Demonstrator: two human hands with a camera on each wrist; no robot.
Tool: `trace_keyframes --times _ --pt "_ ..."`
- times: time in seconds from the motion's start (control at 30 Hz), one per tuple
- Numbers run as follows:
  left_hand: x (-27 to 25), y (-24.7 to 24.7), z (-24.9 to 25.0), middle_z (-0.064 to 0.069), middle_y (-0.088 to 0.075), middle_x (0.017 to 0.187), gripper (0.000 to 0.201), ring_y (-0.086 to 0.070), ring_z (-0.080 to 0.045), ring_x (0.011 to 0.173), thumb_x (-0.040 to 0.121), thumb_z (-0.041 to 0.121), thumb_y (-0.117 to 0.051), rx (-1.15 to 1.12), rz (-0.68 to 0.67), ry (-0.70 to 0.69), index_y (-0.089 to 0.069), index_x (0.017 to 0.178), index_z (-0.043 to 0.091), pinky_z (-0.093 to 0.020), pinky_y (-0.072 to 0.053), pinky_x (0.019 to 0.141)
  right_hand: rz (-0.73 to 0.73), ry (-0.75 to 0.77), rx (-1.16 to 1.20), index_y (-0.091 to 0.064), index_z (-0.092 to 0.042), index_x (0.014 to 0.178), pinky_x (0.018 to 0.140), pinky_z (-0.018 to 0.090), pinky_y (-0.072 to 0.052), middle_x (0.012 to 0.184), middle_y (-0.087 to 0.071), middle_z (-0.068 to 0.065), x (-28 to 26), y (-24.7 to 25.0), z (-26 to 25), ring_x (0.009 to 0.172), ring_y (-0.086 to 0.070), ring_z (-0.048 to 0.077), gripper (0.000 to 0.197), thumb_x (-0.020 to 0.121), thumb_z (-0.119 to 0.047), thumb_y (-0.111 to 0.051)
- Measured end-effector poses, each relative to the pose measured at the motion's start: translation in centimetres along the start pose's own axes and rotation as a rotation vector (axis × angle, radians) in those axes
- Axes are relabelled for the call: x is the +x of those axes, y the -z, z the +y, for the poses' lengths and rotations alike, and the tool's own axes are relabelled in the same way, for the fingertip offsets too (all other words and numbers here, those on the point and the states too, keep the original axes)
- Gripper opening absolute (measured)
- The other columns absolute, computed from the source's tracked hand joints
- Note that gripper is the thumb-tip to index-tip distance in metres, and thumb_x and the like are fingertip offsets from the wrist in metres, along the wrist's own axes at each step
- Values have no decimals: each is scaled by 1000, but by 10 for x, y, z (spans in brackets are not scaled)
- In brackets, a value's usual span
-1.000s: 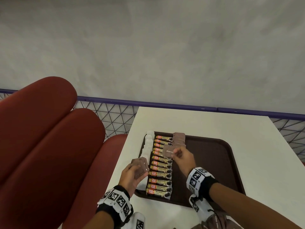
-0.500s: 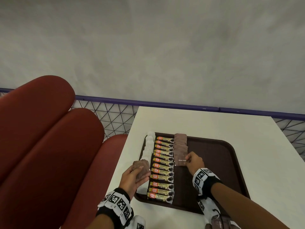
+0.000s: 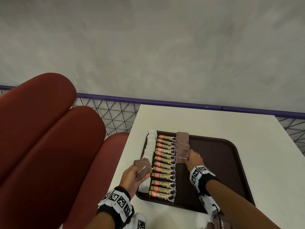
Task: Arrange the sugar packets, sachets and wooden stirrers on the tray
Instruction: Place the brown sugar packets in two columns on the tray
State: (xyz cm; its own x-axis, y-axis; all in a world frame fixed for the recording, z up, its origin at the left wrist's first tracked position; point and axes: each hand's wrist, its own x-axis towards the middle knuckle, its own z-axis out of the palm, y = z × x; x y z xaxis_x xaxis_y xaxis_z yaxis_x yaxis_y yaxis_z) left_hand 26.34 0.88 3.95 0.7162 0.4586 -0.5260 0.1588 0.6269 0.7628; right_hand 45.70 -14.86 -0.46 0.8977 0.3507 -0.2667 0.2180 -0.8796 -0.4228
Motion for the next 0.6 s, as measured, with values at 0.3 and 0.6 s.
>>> trace_keyframes --times 0.3,0.6 --pt "-8 -3 1 -16 -67 109 20 -64 -31 102 93 7 -52 94 19 -7 -59 111 13 -39 -53 84 4 49 -14 -50 -5 107 87 38 -45 116 -52 15 -15 12 9 110 -51 31 24 91 -24 -51" --pt "-18 -13 -2 -15 -68 104 18 -67 -29 95 88 7 -61 126 42 -65 -59 106 10 -33 -56 74 1 344 95 -48 -18 91 78 23 -39 106 -53 3 -47 18 -6 98 -46 15 9 92 -27 -50"
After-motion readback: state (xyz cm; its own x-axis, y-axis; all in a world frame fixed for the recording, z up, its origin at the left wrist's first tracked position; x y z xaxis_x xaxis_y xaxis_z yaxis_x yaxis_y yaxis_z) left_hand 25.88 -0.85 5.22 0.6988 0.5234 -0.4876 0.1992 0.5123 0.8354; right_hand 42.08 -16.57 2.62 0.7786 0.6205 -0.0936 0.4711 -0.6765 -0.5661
